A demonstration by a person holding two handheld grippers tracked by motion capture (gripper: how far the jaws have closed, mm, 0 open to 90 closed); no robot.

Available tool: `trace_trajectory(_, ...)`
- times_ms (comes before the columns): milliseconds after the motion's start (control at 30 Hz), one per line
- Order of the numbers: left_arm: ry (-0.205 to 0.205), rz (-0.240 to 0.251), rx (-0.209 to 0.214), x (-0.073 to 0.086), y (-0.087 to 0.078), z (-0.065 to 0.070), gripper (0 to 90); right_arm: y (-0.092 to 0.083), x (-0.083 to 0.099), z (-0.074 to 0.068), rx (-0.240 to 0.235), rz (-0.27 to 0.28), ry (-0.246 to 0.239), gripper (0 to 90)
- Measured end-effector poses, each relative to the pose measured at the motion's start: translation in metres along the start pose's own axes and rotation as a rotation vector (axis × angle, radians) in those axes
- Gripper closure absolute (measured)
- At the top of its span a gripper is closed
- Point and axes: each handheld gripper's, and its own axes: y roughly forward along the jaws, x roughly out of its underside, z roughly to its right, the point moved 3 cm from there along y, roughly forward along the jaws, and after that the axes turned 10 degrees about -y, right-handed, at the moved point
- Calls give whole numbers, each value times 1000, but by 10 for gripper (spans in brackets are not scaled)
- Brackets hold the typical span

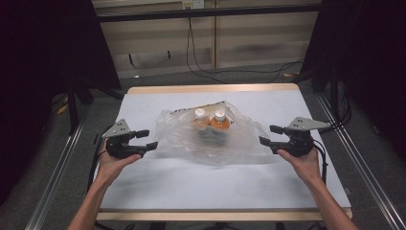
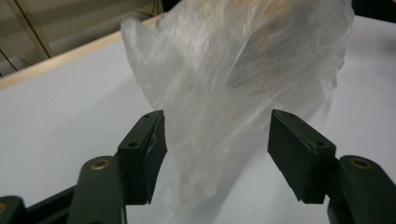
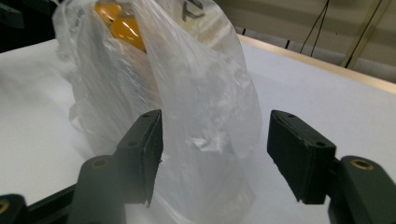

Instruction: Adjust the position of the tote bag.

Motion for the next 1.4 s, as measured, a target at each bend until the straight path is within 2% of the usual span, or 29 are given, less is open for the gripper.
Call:
trace_trajectory(67,0,10,-1,-6,4,3,368,1,-7,-3,-13,8,-10,348)
trace_trajectory(167,35,1,0,-19,16,6,378,4,-19,-3,-18,21,-29,343)
trace_trajectory(267,47,17,8,-34,31,8,388,11,-35,-1,-38,41,-45,343)
trace_trajectory(300,59,5,12,-39,38,9,388,13,-39,-1,-37,42,-50,345)
trace_trajectory(333,56,0,19,-42,45,10,395,18,-45,-1,-54,44,-58,355)
trace_trajectory(433,89,-46,13,-50,62,13,402,30,-55,-4,-93,41,-81,398)
trace_trajectory(533,94,-57,23,-57,74,15,441,44,-61,-10,-128,26,-97,473)
trace_trajectory(600,100,-62,16,-62,80,15,552,52,-64,-11,-142,20,-106,574)
trace_trajectory(667,112,-68,37,-68,84,15,676,58,-66,-9,-134,11,-107,759)
trace_trajectory(700,122,-73,34,-69,85,14,757,61,-67,-7,-147,20,-99,839)
trace_trajectory(733,134,-80,37,-72,86,14,802,62,-67,-5,-142,16,-96,880)
trace_trajectory(767,133,-77,45,-74,87,14,860,65,-68,-4,-148,12,-92,900)
trace_trajectory(800,142,-82,28,-76,88,13,889,67,-69,-2,-148,10,-88,900)
trace_trajectory(833,130,-81,18,-78,89,12,899,68,-70,1,-145,9,-85,900)
trace_trajectory(867,134,-89,15,-79,90,10,900,70,-71,3,-147,7,-81,900)
trace_trajectory(900,136,-93,-11,-80,92,8,900,72,-72,5,-138,5,-78,900)
trace_trajectory(933,136,-97,-29,-80,93,5,900,74,-72,8,-129,0,-69,900)
trace_trajectory(967,125,-110,-26,-79,96,1,900,76,-72,11,-126,-4,-60,900)
trace_trajectory(1033,116,-158,-51,-74,102,-5,900,82,-69,16,-114,-30,-55,900)
trace_trajectory(1100,101,-176,-49,-69,108,-8,900,89,-66,19,-123,-49,-47,900)
trace_trajectory(1133,101,-206,-54,-65,111,-9,900,92,-64,19,-120,-65,-50,900)
trace_trajectory(1167,107,-221,-49,-62,113,-9,900,96,-61,19,-117,-83,-61,900)
trace_trajectory(1200,126,-255,-50,-58,116,-9,900,98,-59,18,-122,-89,-61,900)
trace_trajectory(1267,136,-305,-41,-49,121,-8,900,103,-53,18,-127,-108,-63,900)
trace_trajectory(1400,130,-370,-27,-35,127,-8,900,111,-39,14,-138,-151,-72,900)
